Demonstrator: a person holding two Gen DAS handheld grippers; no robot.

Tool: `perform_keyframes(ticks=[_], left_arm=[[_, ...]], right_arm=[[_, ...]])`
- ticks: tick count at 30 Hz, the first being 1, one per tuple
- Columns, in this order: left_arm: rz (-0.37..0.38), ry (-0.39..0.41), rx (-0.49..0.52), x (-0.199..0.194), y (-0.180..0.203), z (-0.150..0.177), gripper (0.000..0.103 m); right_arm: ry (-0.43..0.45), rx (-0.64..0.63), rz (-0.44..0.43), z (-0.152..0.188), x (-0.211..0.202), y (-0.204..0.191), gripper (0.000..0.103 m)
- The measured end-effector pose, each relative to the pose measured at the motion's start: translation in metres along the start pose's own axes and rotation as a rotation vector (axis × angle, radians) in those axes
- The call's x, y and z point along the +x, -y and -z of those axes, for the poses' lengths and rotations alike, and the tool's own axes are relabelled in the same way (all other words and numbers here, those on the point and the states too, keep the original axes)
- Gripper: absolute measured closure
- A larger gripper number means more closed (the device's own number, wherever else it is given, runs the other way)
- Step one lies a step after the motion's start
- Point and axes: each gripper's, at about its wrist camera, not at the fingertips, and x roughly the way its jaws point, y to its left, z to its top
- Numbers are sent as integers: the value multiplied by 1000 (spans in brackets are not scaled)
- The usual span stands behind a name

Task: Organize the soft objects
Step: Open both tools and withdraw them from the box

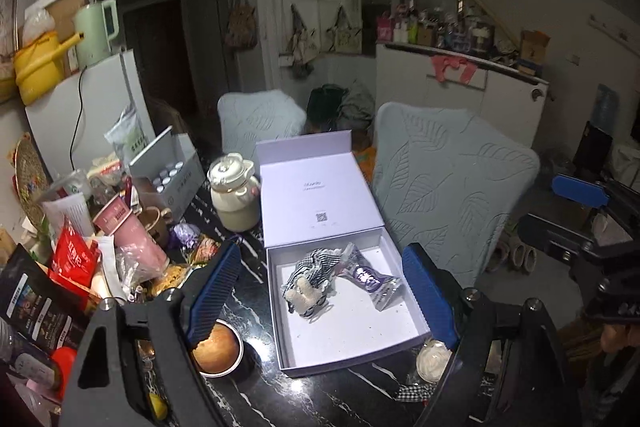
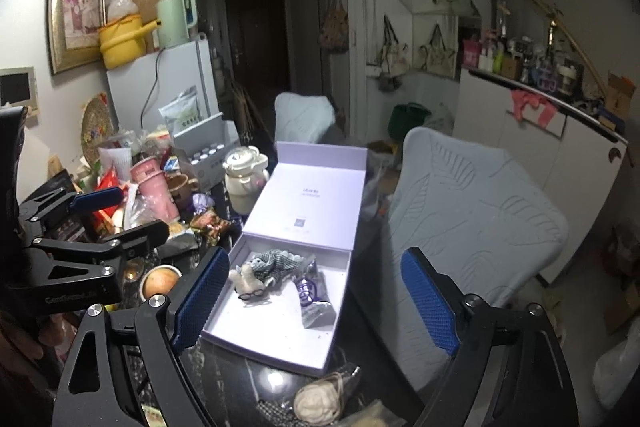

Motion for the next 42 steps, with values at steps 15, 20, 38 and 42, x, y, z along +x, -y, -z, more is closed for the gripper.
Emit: perform_keyframes(ticks=[15,20,38,42], left_arm=[[34,39,28,-62,18,65,20],[2,33,8,-71,21,100,20],[24,-112,-59,-82,29,209,20],[11,-152,-81,-77,22,227,20]], right_arm=[[78,-67,10,61,-60,-25,14],[78,-68,17,96,-70,-35,14],[-15,-15,-57,205,-83,-53,14],[-53,-7,-80,223,-75,-58,14]])
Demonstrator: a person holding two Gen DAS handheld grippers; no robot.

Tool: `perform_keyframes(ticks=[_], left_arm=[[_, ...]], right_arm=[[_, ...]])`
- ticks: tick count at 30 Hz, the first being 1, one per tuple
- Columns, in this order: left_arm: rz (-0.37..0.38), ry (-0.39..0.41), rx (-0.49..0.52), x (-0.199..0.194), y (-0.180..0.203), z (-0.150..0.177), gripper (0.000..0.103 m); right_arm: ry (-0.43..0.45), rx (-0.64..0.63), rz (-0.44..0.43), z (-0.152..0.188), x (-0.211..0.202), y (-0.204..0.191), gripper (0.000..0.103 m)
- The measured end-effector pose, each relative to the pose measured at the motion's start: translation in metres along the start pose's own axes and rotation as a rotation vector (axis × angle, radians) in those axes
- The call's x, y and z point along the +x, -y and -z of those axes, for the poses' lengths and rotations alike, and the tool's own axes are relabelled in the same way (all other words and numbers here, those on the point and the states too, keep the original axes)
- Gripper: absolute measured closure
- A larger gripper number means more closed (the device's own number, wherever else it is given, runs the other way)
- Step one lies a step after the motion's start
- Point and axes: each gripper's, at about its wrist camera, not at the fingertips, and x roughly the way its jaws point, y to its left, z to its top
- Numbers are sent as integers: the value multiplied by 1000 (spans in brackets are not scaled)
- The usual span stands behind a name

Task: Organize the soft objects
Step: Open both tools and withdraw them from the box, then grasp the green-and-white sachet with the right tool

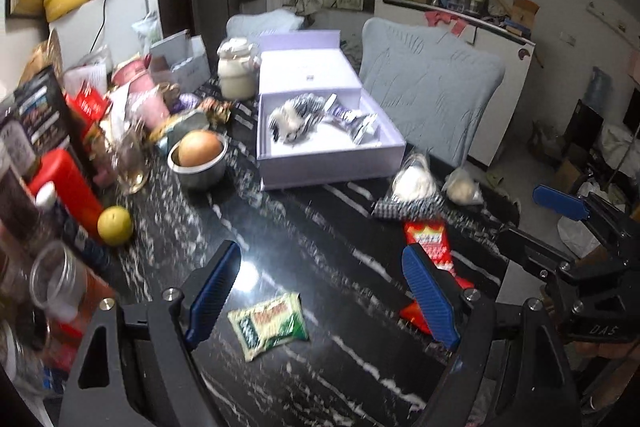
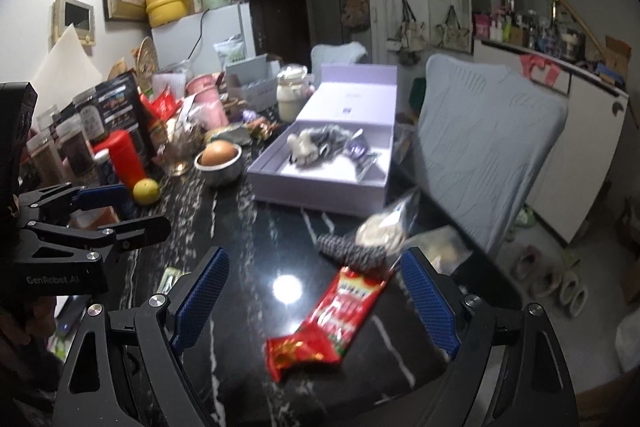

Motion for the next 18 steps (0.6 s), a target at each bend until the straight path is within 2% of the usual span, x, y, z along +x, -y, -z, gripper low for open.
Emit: perform_keyframes(ticks=[7,18], left_arm=[[-22,-65,-75,11,-25,28,20],[-120,-106,-141,15,-72,53,20]], right_arm=[[-51,13,-40,17,15,-13,14],[-146,20,-138,35,57,-55,14]])
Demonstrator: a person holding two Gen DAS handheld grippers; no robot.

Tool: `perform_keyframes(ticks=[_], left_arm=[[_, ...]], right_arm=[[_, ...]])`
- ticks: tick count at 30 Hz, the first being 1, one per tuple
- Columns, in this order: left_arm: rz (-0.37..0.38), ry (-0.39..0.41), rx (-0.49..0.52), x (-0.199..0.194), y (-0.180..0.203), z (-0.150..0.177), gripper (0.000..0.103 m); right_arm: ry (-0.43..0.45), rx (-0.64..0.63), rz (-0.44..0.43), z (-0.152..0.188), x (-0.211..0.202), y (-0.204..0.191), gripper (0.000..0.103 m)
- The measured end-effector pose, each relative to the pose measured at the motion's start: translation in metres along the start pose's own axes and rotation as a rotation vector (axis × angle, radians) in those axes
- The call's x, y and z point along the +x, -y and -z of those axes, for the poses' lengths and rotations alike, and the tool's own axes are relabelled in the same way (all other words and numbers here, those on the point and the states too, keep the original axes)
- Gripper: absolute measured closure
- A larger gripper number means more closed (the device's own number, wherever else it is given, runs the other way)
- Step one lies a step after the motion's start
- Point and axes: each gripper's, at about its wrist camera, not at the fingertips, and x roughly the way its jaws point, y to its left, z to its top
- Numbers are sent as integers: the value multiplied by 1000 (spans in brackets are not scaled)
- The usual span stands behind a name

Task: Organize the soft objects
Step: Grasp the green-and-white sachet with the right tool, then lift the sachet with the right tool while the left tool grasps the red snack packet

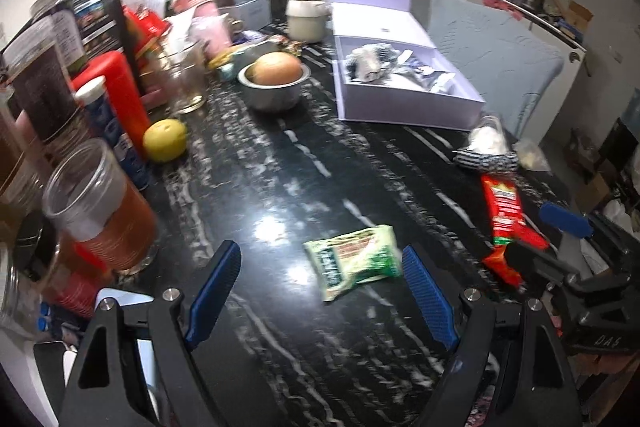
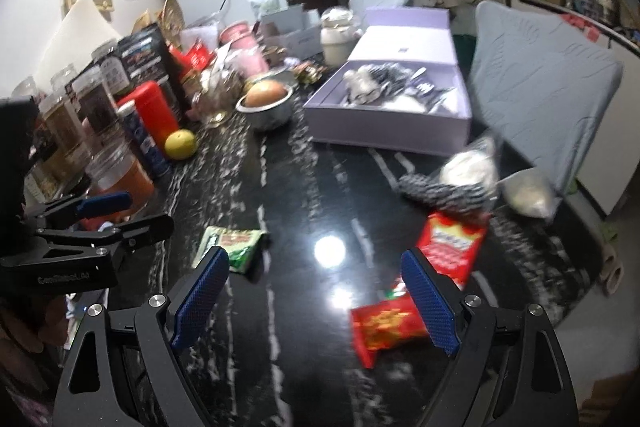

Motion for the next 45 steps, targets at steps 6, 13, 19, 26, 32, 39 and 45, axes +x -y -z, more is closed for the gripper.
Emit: perform_keyframes(ticks=[6,13,19,26,32,39,45], left_arm=[[-45,4,-29,6,-27,-2,20],[-65,-23,-61,10,-50,-5,20],[-73,-25,-97,11,-67,-4,20],[-84,-12,-114,6,-76,-3,20],[-76,-13,-112,6,-76,-2,20],[-33,-12,-113,4,-68,-3,20],[30,-20,-112,6,-56,-3,20]], right_arm=[[-53,10,-43,-1,36,-21,14],[-149,2,-53,-3,80,-45,14],[-198,-23,-64,-5,105,-66,14],[-250,-80,-16,2,125,-86,14],[-200,-209,66,12,125,-100,37],[-189,-169,-3,10,117,-84,54],[-184,-61,-107,4,99,-61,54]])
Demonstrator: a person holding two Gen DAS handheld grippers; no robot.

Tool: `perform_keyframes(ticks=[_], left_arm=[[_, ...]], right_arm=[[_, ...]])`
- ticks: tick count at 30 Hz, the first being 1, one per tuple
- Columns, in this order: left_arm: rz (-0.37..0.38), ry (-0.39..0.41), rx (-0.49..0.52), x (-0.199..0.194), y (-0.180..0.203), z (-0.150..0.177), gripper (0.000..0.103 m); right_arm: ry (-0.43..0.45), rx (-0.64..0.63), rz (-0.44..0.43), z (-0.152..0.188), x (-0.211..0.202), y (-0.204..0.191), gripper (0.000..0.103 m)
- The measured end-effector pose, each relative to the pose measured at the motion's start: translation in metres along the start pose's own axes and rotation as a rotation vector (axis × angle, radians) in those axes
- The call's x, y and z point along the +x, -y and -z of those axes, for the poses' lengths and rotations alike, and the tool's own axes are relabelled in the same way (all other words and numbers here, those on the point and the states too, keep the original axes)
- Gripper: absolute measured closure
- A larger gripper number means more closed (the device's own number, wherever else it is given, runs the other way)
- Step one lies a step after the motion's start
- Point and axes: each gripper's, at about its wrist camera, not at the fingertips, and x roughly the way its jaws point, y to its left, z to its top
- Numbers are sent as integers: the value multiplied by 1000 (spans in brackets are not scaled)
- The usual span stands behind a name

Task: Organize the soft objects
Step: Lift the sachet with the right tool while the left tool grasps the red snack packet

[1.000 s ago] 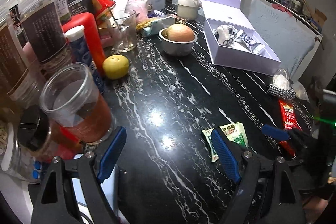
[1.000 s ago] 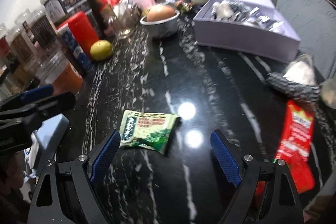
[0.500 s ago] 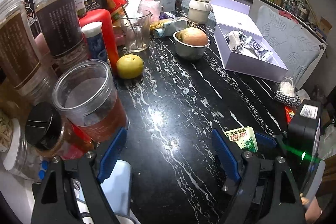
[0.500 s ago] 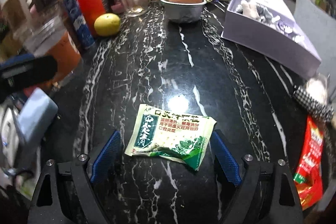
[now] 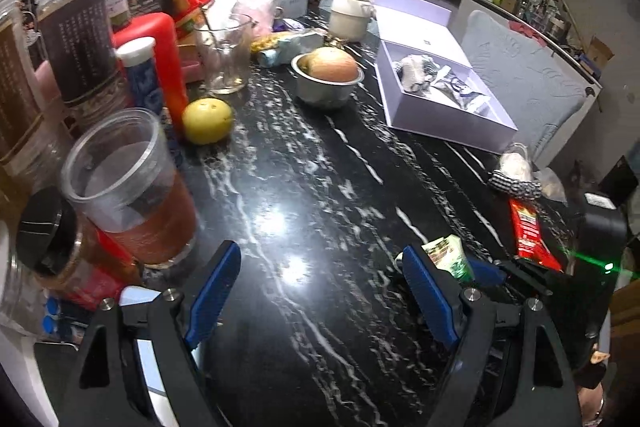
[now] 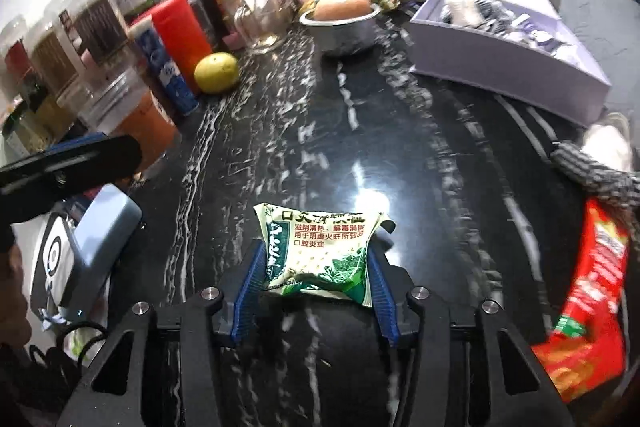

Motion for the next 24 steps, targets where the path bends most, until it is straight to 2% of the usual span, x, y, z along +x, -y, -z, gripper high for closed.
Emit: perform_keyframes(ticks=[4,7,13,18,24], left_arm=[[71,-20,16,4,13,3,20],[96,-30,49,8,29,4,20],[223,-62,103,17,63,4,20],[274,-82,178,23,95,6,20],[327,-103,271,32,135,11,20]], right_arm=[[36,42,14,1,-23,11,54],[59,67,37,5,-42,21,54],[115,146,71,12,-83,50,54],[169,197,145,19,-113,70,54],[192,282,211,37,-135,101,54]])
